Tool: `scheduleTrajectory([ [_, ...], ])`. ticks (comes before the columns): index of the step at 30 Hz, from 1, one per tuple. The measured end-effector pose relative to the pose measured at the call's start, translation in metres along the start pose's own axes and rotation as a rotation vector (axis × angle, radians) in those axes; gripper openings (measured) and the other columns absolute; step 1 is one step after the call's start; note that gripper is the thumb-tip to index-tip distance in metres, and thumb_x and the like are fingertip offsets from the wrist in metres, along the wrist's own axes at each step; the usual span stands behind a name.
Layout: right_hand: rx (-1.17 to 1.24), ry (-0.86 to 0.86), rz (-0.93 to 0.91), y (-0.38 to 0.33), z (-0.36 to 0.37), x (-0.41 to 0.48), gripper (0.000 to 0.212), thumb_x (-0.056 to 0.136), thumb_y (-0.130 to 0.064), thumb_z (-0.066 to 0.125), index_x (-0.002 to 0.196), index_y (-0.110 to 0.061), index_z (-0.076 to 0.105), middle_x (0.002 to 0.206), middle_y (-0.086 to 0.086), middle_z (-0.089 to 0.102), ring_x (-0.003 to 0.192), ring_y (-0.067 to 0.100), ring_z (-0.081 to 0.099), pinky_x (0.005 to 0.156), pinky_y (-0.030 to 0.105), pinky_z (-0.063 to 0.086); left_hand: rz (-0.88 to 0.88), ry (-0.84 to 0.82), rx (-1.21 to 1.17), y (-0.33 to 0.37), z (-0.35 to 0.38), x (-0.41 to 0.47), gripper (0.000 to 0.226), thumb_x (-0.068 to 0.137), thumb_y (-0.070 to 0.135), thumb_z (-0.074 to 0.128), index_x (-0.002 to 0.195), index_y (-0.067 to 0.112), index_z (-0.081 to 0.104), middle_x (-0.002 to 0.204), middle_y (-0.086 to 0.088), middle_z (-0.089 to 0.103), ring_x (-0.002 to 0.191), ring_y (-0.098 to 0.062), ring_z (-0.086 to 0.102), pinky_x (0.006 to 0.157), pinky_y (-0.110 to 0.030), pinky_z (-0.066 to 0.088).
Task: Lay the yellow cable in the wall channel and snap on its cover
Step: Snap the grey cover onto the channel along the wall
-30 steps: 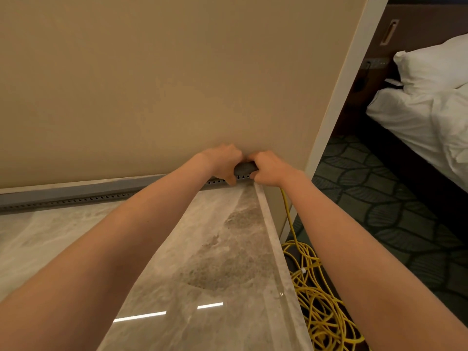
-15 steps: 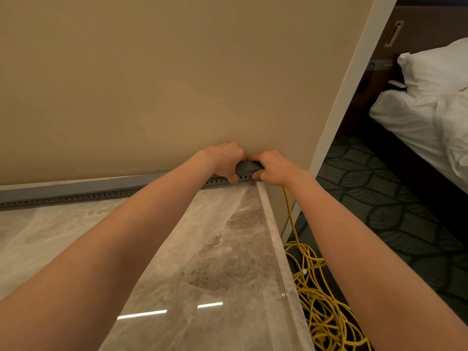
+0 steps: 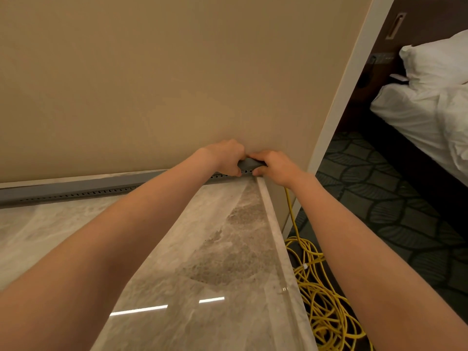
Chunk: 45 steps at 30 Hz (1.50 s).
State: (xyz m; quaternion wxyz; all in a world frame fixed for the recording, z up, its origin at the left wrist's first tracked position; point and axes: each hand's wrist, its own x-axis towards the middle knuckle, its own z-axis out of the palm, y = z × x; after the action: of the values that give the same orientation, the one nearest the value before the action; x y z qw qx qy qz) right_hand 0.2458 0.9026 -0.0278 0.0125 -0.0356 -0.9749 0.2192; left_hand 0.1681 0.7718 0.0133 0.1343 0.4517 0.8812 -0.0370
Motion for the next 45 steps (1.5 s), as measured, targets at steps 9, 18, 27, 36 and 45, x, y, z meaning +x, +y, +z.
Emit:
scheduleTrajectory([
  [9,0.548,0.218,0.256,0.008,0.01,-0.006,0.038,0.085,0.0,0.063,0.122,0.002,0.054,0.113,0.015,0.057,0.114,0.032,0.057,0.094,0.03,0.046,-0.042,0.093,-0.077,-0.005,0.017,-0.001,0.026,0.091,0.017,0.051,0.105,0.002,0.065,0.108,-0.023,0.063,0.101,-0.037,0.06,0.078,-0.036,0.048],
  [18,0.63,0.276,0.26,0.012,0.012,-0.009,0.052,0.076,0.006,0.07,0.126,-0.002,0.057,0.129,0.019,0.059,0.115,0.027,0.06,0.1,0.028,0.049,0.037,0.206,0.073,-0.009,0.019,0.0,0.028,0.084,0.025,0.057,0.099,0.003,0.066,0.104,-0.021,0.063,0.096,-0.038,0.061,0.073,-0.035,0.048],
  [27,0.448,0.24,0.266,0.01,0.001,-0.007,0.044,0.068,-0.001,0.079,0.11,-0.003,0.067,0.115,0.018,0.068,0.108,0.03,0.062,0.099,0.04,0.048,0.002,0.174,0.022,-0.002,0.013,-0.005,0.029,0.084,0.025,0.062,0.098,0.0,0.068,0.097,-0.023,0.065,0.095,-0.037,0.062,0.067,-0.03,0.04],
  [36,0.432,0.156,0.272,0.006,-0.006,-0.004,0.044,0.07,0.004,0.076,0.113,0.001,0.064,0.114,0.02,0.067,0.103,0.024,0.063,0.082,0.02,0.046,-0.08,0.053,-0.073,0.002,0.006,0.0,0.02,0.085,0.019,0.061,0.074,0.002,0.062,0.058,-0.003,0.042,0.074,-0.03,0.051,0.061,-0.03,0.037],
  [45,0.192,0.164,0.216,0.005,0.0,-0.008,0.04,0.078,-0.007,0.072,0.117,-0.003,0.063,0.119,0.017,0.065,0.113,0.03,0.059,0.099,0.037,0.046,-0.079,0.117,-0.029,0.005,0.012,-0.001,0.024,0.088,0.018,0.057,0.097,-0.002,0.066,0.1,-0.023,0.064,0.098,-0.038,0.062,0.067,-0.031,0.041],
])
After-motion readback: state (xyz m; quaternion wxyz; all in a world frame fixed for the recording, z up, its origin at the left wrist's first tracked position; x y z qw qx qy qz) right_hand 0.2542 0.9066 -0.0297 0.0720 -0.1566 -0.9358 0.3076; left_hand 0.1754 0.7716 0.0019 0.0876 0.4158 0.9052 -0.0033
